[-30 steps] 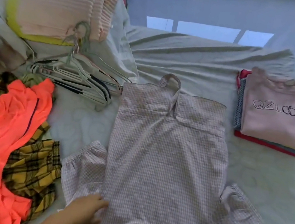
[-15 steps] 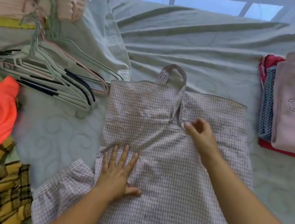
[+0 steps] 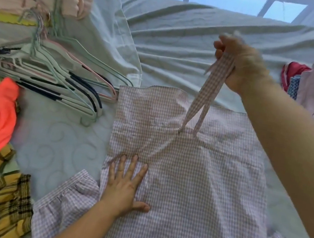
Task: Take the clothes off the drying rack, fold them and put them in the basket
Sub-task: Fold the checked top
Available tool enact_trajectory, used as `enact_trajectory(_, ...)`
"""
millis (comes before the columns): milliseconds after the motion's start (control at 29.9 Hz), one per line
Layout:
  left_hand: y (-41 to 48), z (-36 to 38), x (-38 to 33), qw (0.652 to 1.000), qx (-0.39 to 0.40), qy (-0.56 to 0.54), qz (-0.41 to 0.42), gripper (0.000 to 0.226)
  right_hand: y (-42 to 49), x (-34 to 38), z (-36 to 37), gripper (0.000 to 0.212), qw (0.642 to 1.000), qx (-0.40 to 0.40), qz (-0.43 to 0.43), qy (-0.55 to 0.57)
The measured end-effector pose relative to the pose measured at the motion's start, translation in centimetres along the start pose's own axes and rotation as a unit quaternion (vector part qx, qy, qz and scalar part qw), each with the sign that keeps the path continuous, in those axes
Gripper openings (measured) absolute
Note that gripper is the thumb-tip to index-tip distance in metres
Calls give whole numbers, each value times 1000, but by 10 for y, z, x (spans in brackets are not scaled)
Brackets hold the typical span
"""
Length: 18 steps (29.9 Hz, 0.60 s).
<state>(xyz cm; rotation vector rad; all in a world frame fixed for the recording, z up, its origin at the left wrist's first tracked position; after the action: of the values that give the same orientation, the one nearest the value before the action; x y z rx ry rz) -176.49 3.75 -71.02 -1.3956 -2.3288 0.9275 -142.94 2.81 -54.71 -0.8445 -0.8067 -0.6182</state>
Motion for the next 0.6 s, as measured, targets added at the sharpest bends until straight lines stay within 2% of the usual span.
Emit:
enact_trajectory(33, 0, 0, 0, 1000, -13, 9, 12, 129, -3, 16, 3, 6, 999, 12, -35, -8)
enact_trajectory(100, -1, -3, 0, 1000, 21, -13, 10, 130, -14, 38, 11, 1, 992, 40, -92, -75)
enact_trajectory(167, -2, -9, -2, 999, 46, -19, 16, 142, -37, 42, 19, 5, 972, 69, -121, -191)
enact_trajectory(201, -3, -12, -2, 998, 57, -24, 13, 140, -52, 34, 20, 10, 960, 87, -123, -236)
enact_trajectory(334, -9, -30, -1, 996, 50, -72, 5, 93, -148, -62, -17, 20, 917, 152, -132, -345)
enact_trajectory(401, -15, -34, 6, 995, -8, -98, 5, 83, -207, -130, -52, 14, 861, 181, -120, -460)
enact_trajectory(501, -33, -27, 21, 974, -133, -180, -15, 69, -281, -216, -107, 20, 735, 237, -150, -617)
enact_trajectory(535, -42, -24, 28, 960, -183, -208, -35, 64, -300, -234, -120, 22, 705, 248, -158, -646)
enact_trajectory(602, -60, -13, 45, 931, -258, -235, -109, 56, -324, -255, -139, 21, 678, 235, -160, -678)
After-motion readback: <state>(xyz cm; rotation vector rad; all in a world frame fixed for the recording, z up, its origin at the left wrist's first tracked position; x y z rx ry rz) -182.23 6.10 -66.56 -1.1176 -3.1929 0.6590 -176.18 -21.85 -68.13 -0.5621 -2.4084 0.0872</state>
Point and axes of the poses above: each hand's wrist, its own y-axis towards the middle knuckle, its own z-axis out of the palm, x = y × z, the point moved 1 cm from there along y, towards the middle knuckle, and after that the axes turned 1 degree about -y, right-handed, at the moved point
